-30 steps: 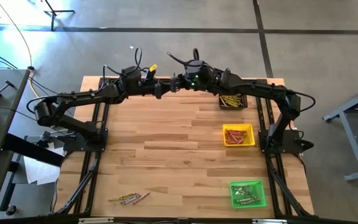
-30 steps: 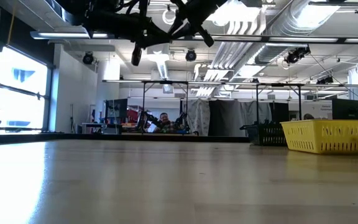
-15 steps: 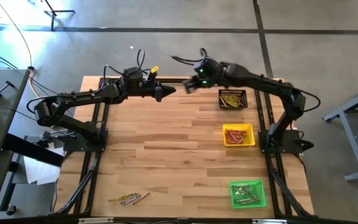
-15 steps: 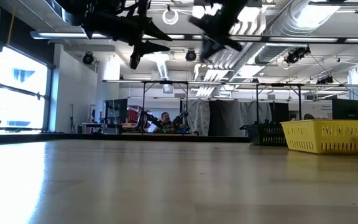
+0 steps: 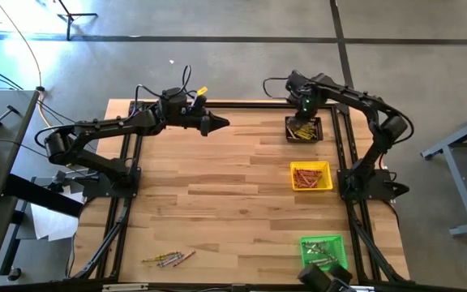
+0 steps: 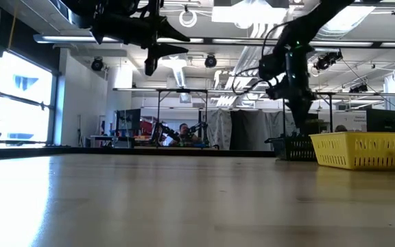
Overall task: Sort crayons
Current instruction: Put the yellow crayon into the black bin
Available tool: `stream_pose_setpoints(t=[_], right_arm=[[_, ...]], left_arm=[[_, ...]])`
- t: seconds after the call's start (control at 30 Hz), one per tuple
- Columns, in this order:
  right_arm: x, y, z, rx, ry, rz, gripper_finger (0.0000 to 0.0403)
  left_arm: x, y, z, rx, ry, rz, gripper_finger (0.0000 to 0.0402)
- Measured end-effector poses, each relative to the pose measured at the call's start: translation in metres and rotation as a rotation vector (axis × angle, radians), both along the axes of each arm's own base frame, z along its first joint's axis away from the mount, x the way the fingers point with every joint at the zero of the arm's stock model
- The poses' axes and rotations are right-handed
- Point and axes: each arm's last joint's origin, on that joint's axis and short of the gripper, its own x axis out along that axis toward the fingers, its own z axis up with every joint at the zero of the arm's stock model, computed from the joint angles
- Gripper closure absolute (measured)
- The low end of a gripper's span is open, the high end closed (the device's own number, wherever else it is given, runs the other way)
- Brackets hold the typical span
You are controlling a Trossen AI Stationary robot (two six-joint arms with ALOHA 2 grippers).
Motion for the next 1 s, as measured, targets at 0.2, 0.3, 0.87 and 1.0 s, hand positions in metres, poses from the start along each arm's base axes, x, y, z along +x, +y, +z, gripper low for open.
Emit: stream_pose_setpoints(t=[0.2, 0.3, 0.87, 1.0], right_arm=[[-0.009, 0.006, -0.023, 0.062, 0.053, 0.285, 0.0379], [-0.010, 0.007, -0.028, 0.068, 0.046, 0.287, 0.0344], [0.036, 0.035, -0.008, 0.369, -0.381, -0.038, 0.0291], [0.078, 0.074, -0.004, 0.415, -0.509, 0.083, 0.0302]], left_arm=[[-0.003, 0.005, 0.000, 0.001, -0.001, 0.022, 0.0305], [-0.003, 0.007, 0.000, 0.001, -0.001, 0.028, 0.0307], [-0.037, -0.006, -0.039, -0.130, 0.438, -0.210, 0.0308], [-0.051, -0.032, -0.049, -0.161, 0.640, -0.354, 0.0308]])
